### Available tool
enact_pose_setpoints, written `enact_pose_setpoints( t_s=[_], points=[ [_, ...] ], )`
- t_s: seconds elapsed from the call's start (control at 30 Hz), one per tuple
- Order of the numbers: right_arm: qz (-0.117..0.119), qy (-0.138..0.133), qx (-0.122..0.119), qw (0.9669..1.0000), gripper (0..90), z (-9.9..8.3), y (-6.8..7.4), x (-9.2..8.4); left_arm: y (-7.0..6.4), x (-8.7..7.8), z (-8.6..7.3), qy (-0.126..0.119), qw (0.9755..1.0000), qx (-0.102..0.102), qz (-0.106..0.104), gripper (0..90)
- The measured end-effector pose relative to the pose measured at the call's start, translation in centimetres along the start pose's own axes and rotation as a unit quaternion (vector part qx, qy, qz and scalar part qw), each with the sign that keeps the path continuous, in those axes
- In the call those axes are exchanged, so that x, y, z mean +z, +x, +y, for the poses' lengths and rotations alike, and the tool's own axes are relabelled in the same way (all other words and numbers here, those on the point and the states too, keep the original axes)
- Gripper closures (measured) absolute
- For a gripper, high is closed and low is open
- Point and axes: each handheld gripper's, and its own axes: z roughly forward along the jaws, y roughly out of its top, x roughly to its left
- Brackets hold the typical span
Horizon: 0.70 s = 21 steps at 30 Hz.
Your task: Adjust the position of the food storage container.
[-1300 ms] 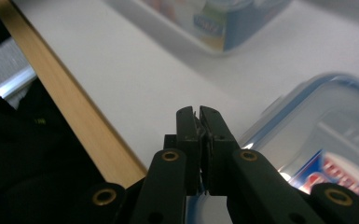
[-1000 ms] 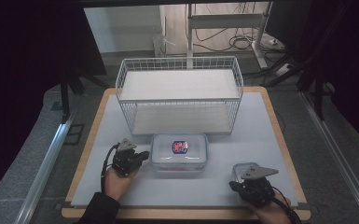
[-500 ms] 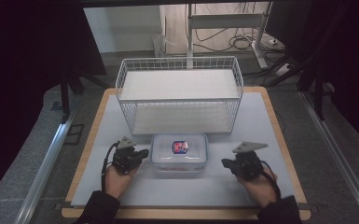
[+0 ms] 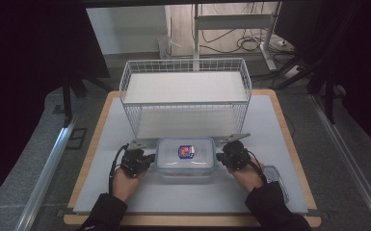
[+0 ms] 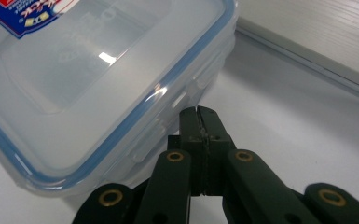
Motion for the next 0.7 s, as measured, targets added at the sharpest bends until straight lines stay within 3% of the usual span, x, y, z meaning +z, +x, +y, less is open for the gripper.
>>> enact_pose_setpoints(
  t_s=[0.13, 0.2, 0.33, 0.4, 0.43, 0.5, 0.57, 0.63, 0.67, 0.7],
  points=[
    [-0.013, 0.007, -0.009, 0.9998, 90.0, -0.5, 0.3, -0.7, -0.9, -0.2, -0.2, 0.008, 0.9999, 0.011, -0.003, 89.8],
    [-0.020, 0.010, -0.013, 0.9997, 90.0, -0.8, 0.4, -1.0, -1.7, -0.3, -0.3, 0.014, 0.9995, 0.027, 0.004, 89.8],
    [-0.027, 0.015, -0.025, 0.9992, 90.0, -1.2, 0.8, -1.4, -1.8, -0.4, -0.4, 0.015, 0.9995, 0.027, -0.001, 89.4],
    [-0.029, 0.017, -0.038, 0.9987, 90.0, -1.2, 0.9, -1.6, -1.5, -0.7, -0.5, 0.011, 0.9996, 0.026, -0.001, 82.5],
    [-0.026, 0.013, -0.037, 0.9989, 89.9, -1.3, 0.8, -1.8, -1.5, -1.2, -0.6, 0.007, 0.9993, 0.035, 0.013, 82.5],
    [-0.036, 0.007, -0.041, 0.9985, 84.3, -1.5, 0.6, -2.4, -1.3, -2.3, -0.8, -0.001, 0.9978, 0.055, 0.037, 73.2],
    [-0.022, -0.014, -0.034, 0.9991, 71.0, -2.0, -0.1, -3.5, -1.1, -3.0, -1.1, -0.015, 0.9976, 0.059, 0.032, 54.2],
    [-0.019, -0.018, -0.035, 0.9990, 67.6, -2.1, -0.2, -3.7, -1.0, -3.6, -1.2, -0.026, 0.9967, 0.068, 0.035, 49.5],
    [-0.005, -0.028, -0.033, 0.9990, 58.3, -2.3, -0.4, -4.2, -0.9, -3.8, -1.3, -0.027, 0.9960, 0.077, 0.036, 34.8],
    [-0.005, -0.028, -0.033, 0.9990, 58.3, -2.3, -0.4, -4.2, -0.9, -3.9, -1.4, -0.025, 0.9958, 0.080, 0.036, 34.8]
  ],
)
